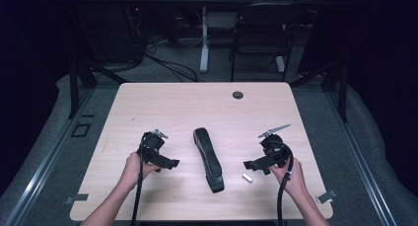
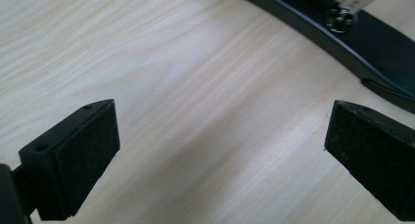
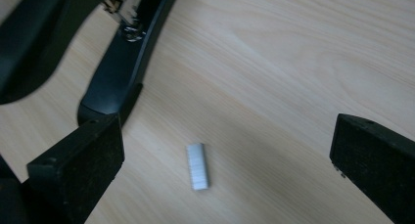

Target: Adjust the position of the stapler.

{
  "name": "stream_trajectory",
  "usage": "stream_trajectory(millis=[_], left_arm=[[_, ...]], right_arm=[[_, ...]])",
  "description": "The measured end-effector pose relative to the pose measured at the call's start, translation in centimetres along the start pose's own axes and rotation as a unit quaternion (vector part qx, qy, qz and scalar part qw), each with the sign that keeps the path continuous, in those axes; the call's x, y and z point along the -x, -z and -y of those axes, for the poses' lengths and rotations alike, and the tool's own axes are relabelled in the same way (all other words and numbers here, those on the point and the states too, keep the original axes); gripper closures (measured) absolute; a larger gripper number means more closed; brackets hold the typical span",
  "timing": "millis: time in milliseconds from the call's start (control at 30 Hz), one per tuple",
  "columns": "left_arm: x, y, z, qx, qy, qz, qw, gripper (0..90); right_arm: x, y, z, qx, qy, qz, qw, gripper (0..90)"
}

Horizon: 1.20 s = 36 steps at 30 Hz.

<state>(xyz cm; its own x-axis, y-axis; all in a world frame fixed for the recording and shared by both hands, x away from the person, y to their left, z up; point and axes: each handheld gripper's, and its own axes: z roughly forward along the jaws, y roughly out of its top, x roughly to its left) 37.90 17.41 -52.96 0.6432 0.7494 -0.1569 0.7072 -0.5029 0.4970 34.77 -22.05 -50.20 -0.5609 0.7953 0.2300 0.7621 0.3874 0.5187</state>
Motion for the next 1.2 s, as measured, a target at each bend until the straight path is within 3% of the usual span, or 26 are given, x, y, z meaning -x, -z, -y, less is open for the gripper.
stream_trajectory(millis=[200,633,733,900,1067,1100,1200], left_arm=[[-1.0,-0.3,0.1,0.001,0.022,-0.009,0.9997,0.0],[-1.6,0.1,0.2,0.007,0.026,-0.015,0.9995,0.0],[-1.8,0.1,0.2,0.01,0.03,-0.016,0.9994,0.0],[-1.7,0.0,0.2,0.008,0.027,-0.014,0.9995,0.0],[-1.6,-0.2,0.1,0.004,0.026,-0.012,0.9996,0.0],[-1.6,-0.2,0.1,0.001,0.026,-0.012,0.9996,0.0],[-1.6,-0.2,0.1,0.001,0.026,-0.012,0.9996,0.0]], right_arm=[[-1.9,-0.2,-1.2,0.013,0.007,-0.023,0.9996,0.0],[-6.7,-1.7,-4.6,0.025,0.012,-0.076,0.9967,0.0],[-8.1,-2.1,-5.0,0.019,0.023,-0.074,0.9968,0.2],[-9.8,-3.3,-5.2,0.004,0.039,-0.069,0.9968,7.7],[-10.6,-4.0,-5.0,0.004,0.059,-0.046,0.9972,17.7],[-10.8,-4.1,-4.9,0.004,0.063,-0.032,0.9975,22.2],[-11.1,-4.6,-4.7,0.006,0.062,-0.021,0.9978,29.7]])
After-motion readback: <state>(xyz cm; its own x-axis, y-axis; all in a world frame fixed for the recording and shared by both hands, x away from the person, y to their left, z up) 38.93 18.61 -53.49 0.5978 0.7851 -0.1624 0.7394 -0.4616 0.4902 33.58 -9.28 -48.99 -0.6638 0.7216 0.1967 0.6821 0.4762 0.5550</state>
